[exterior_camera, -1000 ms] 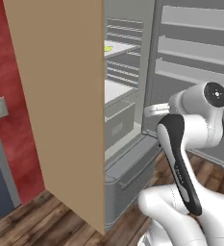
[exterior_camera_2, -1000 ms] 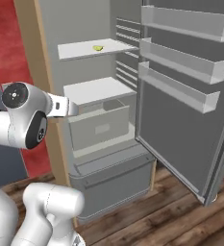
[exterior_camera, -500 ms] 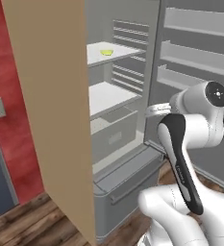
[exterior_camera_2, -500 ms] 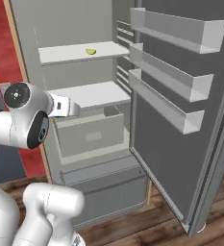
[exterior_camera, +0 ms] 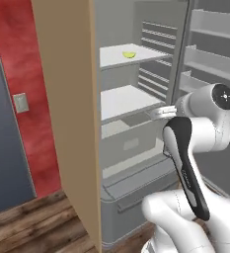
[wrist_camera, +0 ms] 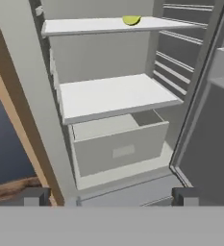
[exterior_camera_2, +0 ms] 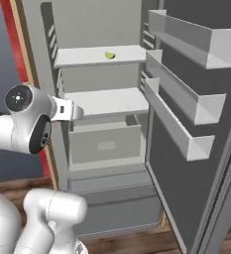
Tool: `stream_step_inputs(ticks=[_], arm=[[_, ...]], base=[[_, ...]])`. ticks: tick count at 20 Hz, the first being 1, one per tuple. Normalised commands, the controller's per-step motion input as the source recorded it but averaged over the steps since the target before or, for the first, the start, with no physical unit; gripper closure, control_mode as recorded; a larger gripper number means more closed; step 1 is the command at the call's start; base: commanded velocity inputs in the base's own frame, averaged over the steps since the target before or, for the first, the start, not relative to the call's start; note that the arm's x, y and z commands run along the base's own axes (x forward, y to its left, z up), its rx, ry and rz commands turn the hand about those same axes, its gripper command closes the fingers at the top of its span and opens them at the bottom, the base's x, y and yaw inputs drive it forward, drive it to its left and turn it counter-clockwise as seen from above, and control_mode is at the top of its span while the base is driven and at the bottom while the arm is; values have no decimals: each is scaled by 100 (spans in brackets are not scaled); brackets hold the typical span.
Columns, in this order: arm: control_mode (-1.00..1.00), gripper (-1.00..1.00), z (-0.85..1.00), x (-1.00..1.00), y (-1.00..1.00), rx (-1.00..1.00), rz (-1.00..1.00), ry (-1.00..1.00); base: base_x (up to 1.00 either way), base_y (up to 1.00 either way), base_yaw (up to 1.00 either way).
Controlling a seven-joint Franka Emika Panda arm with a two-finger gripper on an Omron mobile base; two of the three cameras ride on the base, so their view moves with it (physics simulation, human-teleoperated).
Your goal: There is a bowl on the dining counter. Grab a lemon wedge from the fridge and place it in the bowl. Then get the liquor bottle and glass cup from the cabinet and place them next to the bowl.
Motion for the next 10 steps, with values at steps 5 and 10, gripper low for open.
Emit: stream_step_inputs(ticks=[5,10], arm=[[100,-100,0,0,0,0,0,0],[100,-100,0,0,0,0,0,0]], base=[[22,-18,47],[1,-44,41]])
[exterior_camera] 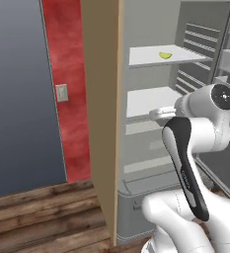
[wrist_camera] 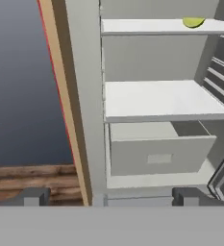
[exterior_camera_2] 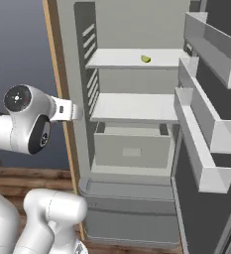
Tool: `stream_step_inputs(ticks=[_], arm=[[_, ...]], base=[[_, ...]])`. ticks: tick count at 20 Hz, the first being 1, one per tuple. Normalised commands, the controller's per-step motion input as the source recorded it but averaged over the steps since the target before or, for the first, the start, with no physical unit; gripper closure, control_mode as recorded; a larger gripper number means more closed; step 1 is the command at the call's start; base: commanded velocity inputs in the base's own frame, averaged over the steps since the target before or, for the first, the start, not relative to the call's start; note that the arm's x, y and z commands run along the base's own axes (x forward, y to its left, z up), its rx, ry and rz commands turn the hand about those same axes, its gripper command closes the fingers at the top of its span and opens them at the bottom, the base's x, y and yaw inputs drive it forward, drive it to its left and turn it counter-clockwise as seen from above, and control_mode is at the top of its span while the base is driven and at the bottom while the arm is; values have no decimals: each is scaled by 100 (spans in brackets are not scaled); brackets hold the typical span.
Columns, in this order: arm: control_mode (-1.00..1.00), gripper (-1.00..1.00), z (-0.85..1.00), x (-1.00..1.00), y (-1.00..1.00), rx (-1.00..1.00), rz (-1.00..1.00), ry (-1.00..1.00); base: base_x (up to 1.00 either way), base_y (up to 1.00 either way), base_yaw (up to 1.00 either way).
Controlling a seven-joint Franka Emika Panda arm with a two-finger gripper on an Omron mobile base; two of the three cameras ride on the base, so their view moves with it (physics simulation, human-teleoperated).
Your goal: There is a bowl on the dining counter. Grab a lemon wedge from the fridge and place it in the bowl. Then get the liquor bottle and glass cup from the cabinet and place them next to the bowl.
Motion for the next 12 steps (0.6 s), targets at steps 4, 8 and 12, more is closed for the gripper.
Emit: stream_step_inputs(ticks=[4,8,12], arm=[[100,-100,0,0,0,0,0,0],[100,-100,0,0,0,0,0,0],[100,-100,0,0,0,0,0,0]], base=[[2,-46,24],[1,-47,12],[13,-34,0]])
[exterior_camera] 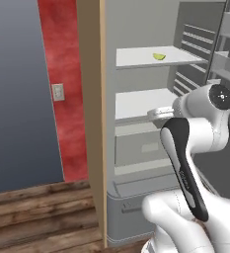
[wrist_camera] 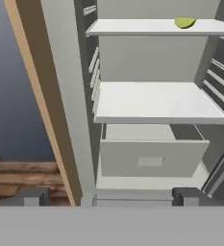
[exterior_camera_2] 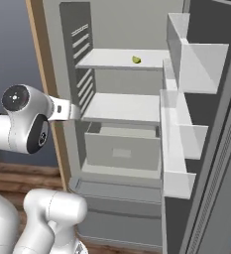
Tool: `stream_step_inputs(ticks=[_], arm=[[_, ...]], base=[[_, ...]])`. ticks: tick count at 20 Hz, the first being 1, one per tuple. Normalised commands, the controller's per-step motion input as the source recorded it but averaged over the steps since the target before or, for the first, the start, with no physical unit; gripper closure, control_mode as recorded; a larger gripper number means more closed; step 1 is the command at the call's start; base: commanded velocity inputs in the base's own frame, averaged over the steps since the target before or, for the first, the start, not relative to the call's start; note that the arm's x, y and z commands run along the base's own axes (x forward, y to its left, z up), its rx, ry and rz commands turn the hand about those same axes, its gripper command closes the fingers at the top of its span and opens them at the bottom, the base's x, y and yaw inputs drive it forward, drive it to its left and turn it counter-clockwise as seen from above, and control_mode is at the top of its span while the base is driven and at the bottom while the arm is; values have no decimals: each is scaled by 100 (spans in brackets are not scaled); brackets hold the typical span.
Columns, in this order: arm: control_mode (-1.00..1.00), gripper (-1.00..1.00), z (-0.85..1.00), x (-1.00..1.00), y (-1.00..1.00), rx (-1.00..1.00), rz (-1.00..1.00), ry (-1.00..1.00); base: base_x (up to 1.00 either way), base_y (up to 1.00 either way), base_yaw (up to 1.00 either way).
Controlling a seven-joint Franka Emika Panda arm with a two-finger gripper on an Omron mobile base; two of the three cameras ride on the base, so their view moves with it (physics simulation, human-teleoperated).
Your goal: There is a bowl on the dining counter. Grab a lemon wedge from the fridge and place it in the bowl. Then get the liquor bottle and glass cup from the cabinet and place them next to the bowl.
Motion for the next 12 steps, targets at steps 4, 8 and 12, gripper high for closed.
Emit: stream_step_inputs(ticks=[4,8,12], arm=[[100,-100,0,0,0,0,0,0],[100,-100,0,0,0,0,0,0],[100,-100,0,0,0,0,0,0]], base=[[29,-32,0],[32,-36,0],[45,-41,2]])
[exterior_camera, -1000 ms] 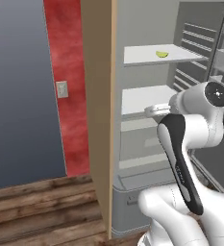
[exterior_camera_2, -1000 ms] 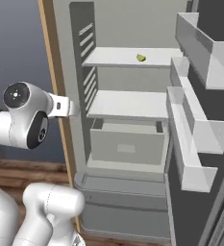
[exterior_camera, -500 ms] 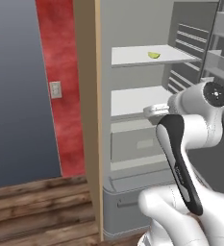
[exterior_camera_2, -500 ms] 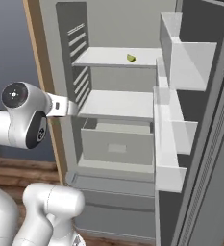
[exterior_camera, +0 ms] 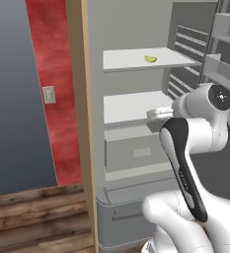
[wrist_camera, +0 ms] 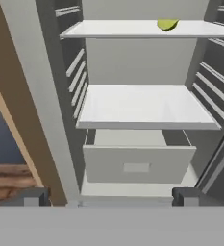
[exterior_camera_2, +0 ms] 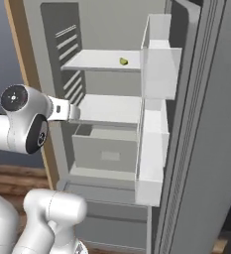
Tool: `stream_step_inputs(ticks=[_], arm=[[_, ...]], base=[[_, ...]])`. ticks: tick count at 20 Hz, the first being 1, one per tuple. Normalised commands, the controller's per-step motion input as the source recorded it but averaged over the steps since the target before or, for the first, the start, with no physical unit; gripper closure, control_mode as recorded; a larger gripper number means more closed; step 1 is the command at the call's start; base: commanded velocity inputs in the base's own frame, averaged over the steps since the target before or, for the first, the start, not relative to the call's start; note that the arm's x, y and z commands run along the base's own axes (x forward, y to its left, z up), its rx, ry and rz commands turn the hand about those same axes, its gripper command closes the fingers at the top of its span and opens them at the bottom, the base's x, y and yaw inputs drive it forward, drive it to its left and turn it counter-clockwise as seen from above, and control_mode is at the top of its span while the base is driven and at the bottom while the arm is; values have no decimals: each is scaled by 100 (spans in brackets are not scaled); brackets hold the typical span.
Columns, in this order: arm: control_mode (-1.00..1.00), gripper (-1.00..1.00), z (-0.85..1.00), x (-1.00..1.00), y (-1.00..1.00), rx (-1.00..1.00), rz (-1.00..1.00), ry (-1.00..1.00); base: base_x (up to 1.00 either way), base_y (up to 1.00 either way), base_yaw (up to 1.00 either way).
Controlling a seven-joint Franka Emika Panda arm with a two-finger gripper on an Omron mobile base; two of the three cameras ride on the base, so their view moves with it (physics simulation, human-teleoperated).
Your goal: There is a bowl on the dining counter. Grab a lemon wedge from the fridge and place it in the bowl. Then get the liquor bottle and glass cup from the cabinet and place them next to the bowl.
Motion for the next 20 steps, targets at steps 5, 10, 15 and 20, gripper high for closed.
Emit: stream_step_inputs(ticks=[5,10,15,20], arm=[[100,-100,0,0,0,0,0,0],[100,-100,0,0,0,0,0,0],[100,-100,0,0,0,0,0,0],[100,-100,0,0,0,0,0,0]], base=[[67,-42,4],[90,-29,5],[92,-15,4],[62,-2,4]])
